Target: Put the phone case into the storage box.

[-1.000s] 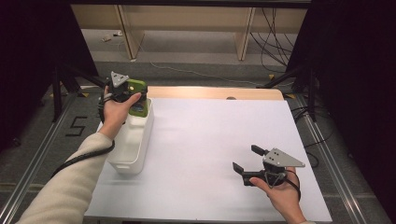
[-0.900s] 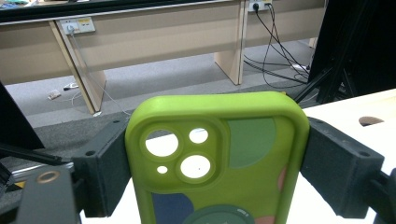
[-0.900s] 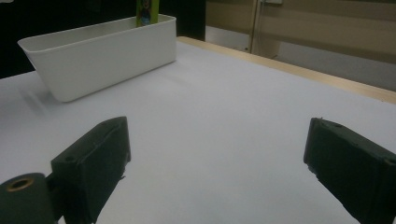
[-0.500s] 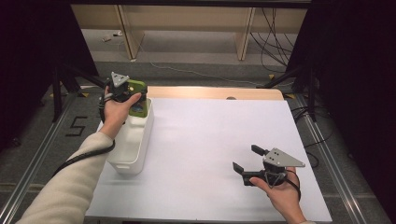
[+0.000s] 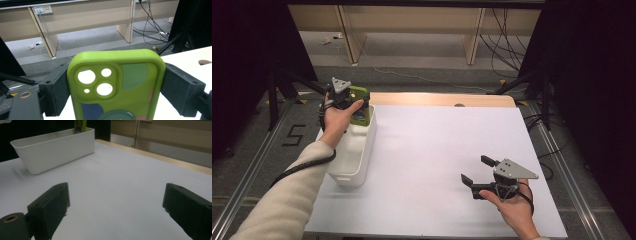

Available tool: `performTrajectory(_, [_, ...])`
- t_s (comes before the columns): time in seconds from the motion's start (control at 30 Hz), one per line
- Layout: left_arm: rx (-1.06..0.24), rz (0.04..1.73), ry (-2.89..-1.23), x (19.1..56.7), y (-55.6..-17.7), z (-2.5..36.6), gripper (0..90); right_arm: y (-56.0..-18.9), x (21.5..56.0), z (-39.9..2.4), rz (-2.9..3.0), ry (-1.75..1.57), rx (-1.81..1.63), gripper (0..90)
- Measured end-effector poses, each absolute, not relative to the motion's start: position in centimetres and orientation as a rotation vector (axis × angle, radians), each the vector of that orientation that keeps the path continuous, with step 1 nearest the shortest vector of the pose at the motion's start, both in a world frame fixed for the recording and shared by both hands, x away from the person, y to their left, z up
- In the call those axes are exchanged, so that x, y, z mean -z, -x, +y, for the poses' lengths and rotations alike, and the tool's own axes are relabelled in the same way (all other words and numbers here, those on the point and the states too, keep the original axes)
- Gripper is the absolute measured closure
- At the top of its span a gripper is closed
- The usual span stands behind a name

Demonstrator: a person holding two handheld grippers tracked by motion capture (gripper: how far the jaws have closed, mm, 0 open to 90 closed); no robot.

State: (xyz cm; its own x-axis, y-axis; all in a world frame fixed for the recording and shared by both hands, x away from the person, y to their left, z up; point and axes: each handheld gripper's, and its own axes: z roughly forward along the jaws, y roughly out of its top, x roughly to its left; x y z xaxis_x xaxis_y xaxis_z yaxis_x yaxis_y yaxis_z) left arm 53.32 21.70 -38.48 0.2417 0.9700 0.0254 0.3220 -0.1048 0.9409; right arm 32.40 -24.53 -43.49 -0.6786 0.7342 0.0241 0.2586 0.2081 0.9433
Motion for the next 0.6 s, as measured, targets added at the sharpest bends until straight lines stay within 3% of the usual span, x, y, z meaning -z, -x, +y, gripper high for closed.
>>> performTrajectory(0.6, [-0.891,1.239,-1.618,38.87,-53.58,21.58,15.9,-32.43,43.53,-24.51,2.060,-0.920,-1.478,8.7])
